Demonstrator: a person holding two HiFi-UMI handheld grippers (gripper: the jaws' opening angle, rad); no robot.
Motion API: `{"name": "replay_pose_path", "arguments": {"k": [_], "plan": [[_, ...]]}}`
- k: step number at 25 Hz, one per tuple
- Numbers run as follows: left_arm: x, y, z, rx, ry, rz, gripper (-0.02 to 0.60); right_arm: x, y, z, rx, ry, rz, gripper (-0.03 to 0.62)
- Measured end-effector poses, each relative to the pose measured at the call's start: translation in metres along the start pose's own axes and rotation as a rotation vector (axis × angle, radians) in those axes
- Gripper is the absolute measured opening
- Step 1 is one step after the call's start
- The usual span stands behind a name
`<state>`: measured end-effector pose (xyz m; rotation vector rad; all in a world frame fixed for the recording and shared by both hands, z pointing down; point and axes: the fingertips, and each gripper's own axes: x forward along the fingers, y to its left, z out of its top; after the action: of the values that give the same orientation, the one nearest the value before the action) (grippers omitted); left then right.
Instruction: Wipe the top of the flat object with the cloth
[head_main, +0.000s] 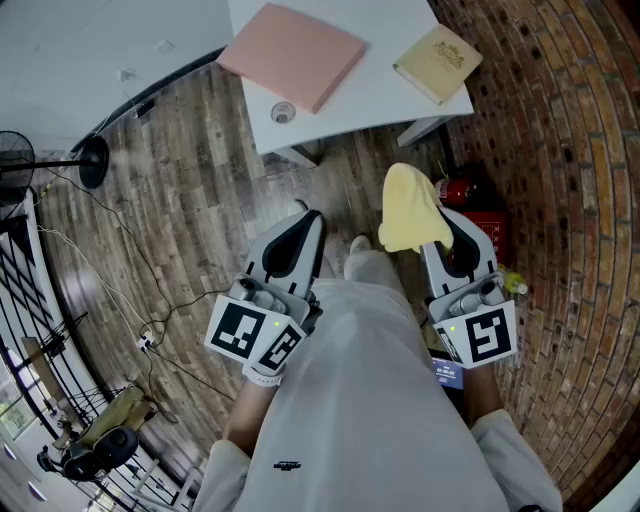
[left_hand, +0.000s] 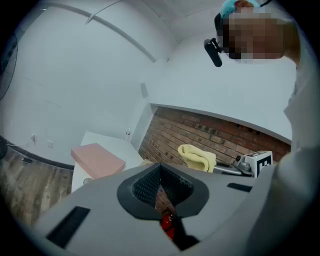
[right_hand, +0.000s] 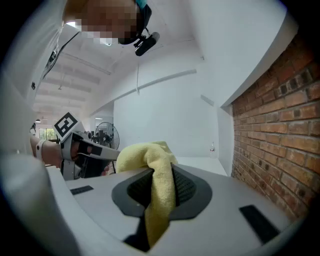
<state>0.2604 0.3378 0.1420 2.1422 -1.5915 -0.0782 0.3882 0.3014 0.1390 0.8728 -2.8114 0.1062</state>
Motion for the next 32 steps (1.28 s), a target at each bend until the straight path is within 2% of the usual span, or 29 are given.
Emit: {"name": "replay_pose_path", "arguments": {"k": [6, 13, 19, 25, 32], "plan": [[-0.050, 0.022, 0.003, -0.004, 0.006, -0.018, 0.018, -0.002, 0.059, -0.002, 0.041, 0.019, -0.023, 0.043], [-0.099, 0.083, 0.022, 0.028, 0.002, -0.039, 0.018, 0.035, 0.123, 0.006, 0.054, 0.017, -0.070, 0.043], [-0.133, 0.131, 0.032, 0.019, -0.017, -0.046, 0.018, 0.071, 0.159, 0.011, 0.095, -0.013, -0.048, 0.049], [-0.166, 0.170, 0.038, 0.006, -0.033, -0.057, 0.018, 0.110, 0.196, 0.019, -0.021, -0.008, -0.049, 0.054], [-0.164, 0.193, 0.036, -0.012, -0.011, -0.103, 0.018, 0.118, 0.210, 0.041, -0.105, -0.060, -0.129, 0.052]]}}
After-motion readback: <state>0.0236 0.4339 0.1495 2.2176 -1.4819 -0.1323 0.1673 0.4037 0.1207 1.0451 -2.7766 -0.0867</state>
